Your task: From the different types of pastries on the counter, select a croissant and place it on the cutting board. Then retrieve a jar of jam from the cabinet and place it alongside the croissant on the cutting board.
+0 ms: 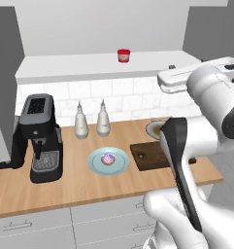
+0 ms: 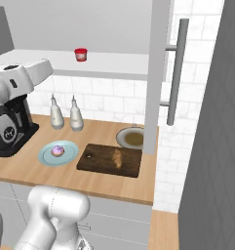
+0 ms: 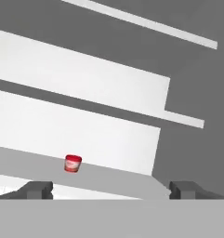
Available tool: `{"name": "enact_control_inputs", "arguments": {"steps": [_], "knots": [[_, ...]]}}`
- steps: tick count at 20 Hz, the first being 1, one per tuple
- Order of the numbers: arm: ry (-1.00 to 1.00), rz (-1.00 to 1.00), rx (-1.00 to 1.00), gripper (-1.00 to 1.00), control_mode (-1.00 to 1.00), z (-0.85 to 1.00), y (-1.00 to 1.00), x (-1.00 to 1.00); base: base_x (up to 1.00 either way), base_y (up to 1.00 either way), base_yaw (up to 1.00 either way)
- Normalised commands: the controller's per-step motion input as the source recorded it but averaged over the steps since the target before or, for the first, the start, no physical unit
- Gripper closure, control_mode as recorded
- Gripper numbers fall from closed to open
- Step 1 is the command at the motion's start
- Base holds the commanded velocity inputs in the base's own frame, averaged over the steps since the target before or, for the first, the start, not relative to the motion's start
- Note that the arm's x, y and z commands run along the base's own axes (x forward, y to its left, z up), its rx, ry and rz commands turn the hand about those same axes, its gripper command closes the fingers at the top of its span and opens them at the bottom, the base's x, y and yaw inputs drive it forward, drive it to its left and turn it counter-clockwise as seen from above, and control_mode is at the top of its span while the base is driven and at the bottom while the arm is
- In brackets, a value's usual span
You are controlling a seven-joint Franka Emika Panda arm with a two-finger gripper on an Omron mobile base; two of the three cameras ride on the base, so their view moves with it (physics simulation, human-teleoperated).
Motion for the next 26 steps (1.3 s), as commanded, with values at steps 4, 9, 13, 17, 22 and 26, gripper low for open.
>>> {"name": "enact_control_inputs", "arguments": {"steps": [4, 9, 13, 17, 22, 26], "knots": [[0.54, 0.23, 0.01, -1.00, -1.00, 0.21, 0.00, 0.08, 0.00, 0.00, 0.00], [0.45, 0.18, -0.07, -1.00, -1.00, 0.03, 0.05, 0.05, 0.00, 0.00, 0.00], [0.00, 0.02, 0.00, -1.00, -1.00, -0.06, 0.00, 0.09, 0.00, 0.00, 0.00], [0.02, 0.18, 0.05, -1.00, -1.00, -0.11, 0.00, 0.64, 0.00, 0.00, 0.00], [0.00, 0.06, 0.02, -1.00, -1.00, -0.12, 0.00, 0.18, 0.00, 0.00, 0.00], [0.00, 0.00, 0.00, -1.00, -1.00, -0.61, 0.00, 0.75, 0.00, 0.00, 0.00]]}}
